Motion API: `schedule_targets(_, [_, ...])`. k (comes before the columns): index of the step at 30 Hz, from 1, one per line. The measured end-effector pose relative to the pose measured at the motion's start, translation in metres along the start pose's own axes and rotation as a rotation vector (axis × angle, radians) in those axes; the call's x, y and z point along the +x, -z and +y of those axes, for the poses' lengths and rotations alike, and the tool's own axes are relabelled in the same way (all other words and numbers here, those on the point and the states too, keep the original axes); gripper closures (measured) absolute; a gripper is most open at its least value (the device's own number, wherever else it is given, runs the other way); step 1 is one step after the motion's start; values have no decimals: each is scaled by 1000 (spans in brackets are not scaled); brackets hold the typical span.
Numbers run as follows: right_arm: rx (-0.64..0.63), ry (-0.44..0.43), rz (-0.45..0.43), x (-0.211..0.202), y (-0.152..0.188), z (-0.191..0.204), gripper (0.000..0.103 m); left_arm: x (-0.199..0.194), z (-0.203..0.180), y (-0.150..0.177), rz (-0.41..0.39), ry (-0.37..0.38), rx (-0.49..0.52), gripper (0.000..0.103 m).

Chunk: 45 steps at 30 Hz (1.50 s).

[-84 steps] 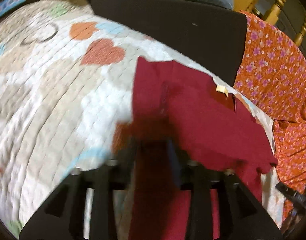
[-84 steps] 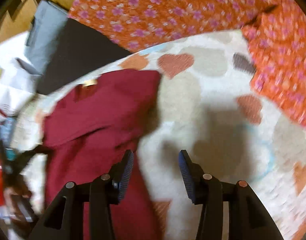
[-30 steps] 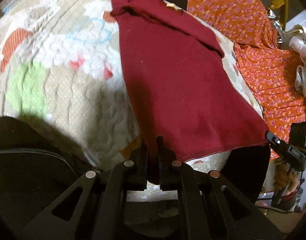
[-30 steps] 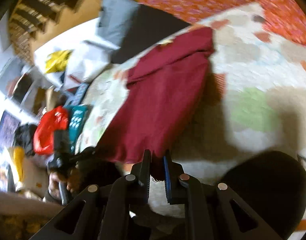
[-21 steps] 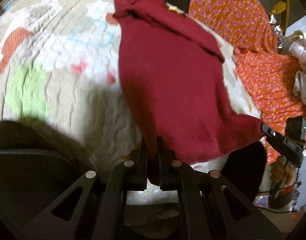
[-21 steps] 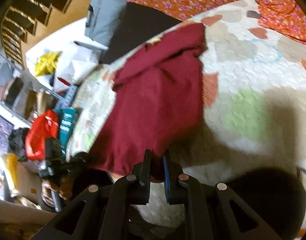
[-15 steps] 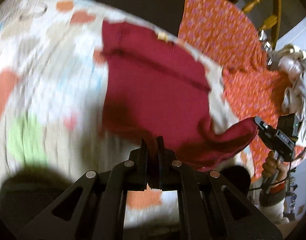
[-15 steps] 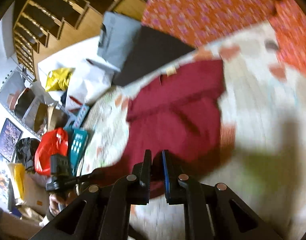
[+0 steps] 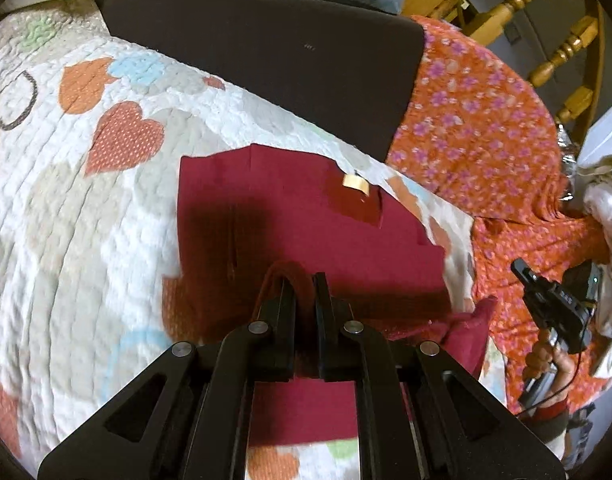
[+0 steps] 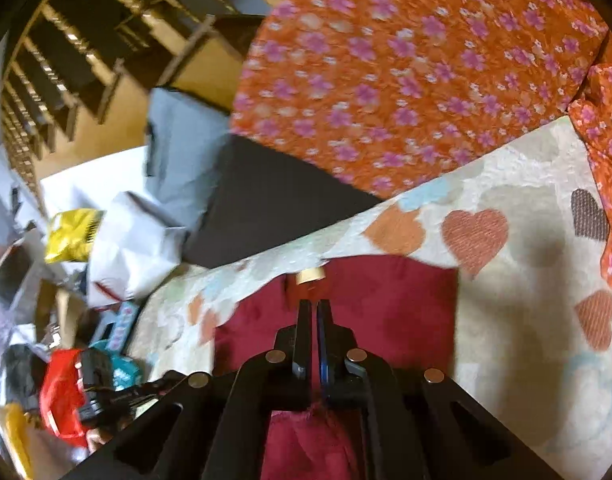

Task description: Fold small clothes

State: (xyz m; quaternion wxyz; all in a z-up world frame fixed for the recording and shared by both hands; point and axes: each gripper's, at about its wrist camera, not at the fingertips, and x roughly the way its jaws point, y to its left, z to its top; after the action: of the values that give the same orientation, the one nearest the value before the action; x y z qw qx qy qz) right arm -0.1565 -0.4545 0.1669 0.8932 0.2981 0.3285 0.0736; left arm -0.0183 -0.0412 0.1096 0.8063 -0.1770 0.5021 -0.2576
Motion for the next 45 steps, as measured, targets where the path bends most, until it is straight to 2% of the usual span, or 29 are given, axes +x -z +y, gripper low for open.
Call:
schedule_targets(3, [-24, -60, 28, 2, -1, -4, 100, 3, -2, -3, -6, 0, 37, 97])
schedule_targets(4, [-50, -54, 45, 3, 2, -5, 99, 3, -2, -3, -5, -5, 46, 97])
schedule_targets(5, [-80, -27, 62, 4, 7, -5, 93, 3, -2, -2, -1, -7, 51, 97])
schedule_targets(6, [-117, 20, 83, 7, 14, -7, 72, 3, -1, -1, 1, -9, 53, 97])
schedule_targets(8, [-149, 69, 140, 18, 32, -15, 48, 3, -1, 1, 3, -16, 57, 97])
schedule_targets(11, [-129, 67, 253, 43, 56, -27, 48, 0, -1, 4, 3, -17, 48, 97])
schedule_targets(14, [-177, 90, 290, 66, 71, -22, 48, -1, -3, 6, 2, -28, 52, 97])
schedule_targets(16, [-279, 135, 302, 83, 79, -11, 62, -2, -3, 6, 2, -34, 50, 97])
schedule_targets(17, [-309, 160, 307, 88, 81, -8, 89, -3, -2, 5, 2, -34, 46, 97])
schedule_targets(18, [-335, 184, 311, 90, 82, -4, 96, -4, -3, 3, 0, -32, 45, 97])
schedule_targets(21, [-381, 152, 205, 66, 69, 12, 96, -11, -2, -9, -30, -39, 48, 97])
schedule_targets(25, [-373, 136, 41, 33, 26, 26, 96, -8, 1, -39, -81, -43, 12, 97])
schedule_targets(28, [-368, 196, -23, 44, -2, 29, 96, 12, -2, -66, -114, -96, 11, 97])
schedule_targets(32, [-366, 315, -39, 91, -18, 21, 96, 56, -1, -92, -113, -175, -5, 97])
schedule_targets(34, [-341, 368, -30, 118, -22, 7, 96, 77, 3, -100, -98, -179, -16, 97])
schedule_targets(35, [-323, 382, -19, 127, -25, -1, 96, 83, 6, -102, -92, -178, -25, 95])
schedule_targets(37, [-251, 420, 63, 153, -26, -27, 95, 95, 13, -104, -57, -171, -39, 91])
schedule_targets(39, [-190, 431, 106, 160, -28, -42, 76, 94, 17, -105, -50, -162, -36, 89])
schedule_targets(41, [-143, 410, 70, 148, -32, -49, 74, 88, 17, -106, -49, -138, -35, 89])
schedule_targets(42, [-129, 400, 38, 137, -36, -49, 72, 81, 18, -106, -54, -122, -42, 83])
schedule_targets(43, [-118, 397, 14, 125, -38, -48, 72, 74, 19, -106, -72, -127, -46, 62])
schedule_targets(45, [-120, 362, -12, 106, -40, -41, 72, 55, 16, -106, -136, -166, -39, 33])
